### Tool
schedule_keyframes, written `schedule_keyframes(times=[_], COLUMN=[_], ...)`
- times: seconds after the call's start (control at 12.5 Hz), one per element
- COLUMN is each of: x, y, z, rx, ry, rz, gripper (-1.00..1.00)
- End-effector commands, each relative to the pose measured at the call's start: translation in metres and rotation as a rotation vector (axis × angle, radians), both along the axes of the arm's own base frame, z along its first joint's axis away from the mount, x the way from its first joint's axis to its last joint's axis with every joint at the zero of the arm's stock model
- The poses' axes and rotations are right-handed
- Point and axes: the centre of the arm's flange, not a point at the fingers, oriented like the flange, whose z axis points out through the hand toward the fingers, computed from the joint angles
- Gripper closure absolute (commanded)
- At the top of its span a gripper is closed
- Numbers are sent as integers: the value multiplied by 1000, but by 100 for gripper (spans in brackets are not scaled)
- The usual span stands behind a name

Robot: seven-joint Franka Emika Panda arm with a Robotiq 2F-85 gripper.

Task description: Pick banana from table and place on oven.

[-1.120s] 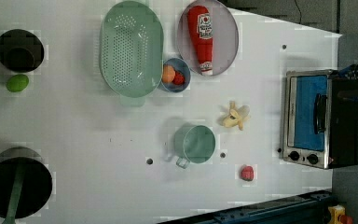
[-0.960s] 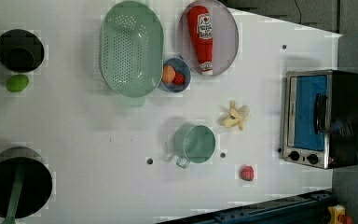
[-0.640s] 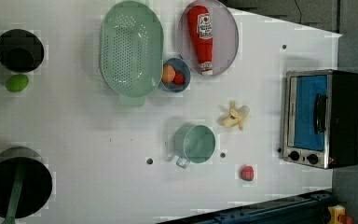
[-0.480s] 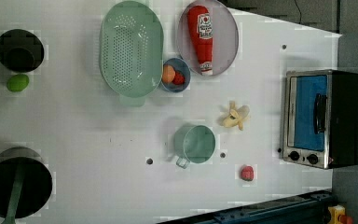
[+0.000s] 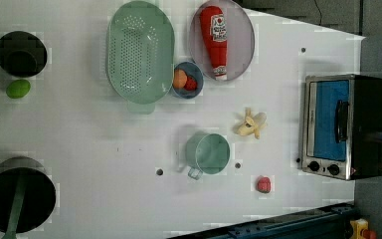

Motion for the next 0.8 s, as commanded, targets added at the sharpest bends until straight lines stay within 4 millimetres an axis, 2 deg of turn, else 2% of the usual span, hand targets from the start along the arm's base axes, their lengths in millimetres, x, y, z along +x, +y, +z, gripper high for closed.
schedule_keyframes(times=[0.08,0.32,0.8], x=[17,32,37], y=[-2,-6,-17], z=[-82,-148,-278], rx=[-10,-13,-24], ry=[60,46,39], rz=[-42,-53,-76], gripper=[-100,-100,-100])
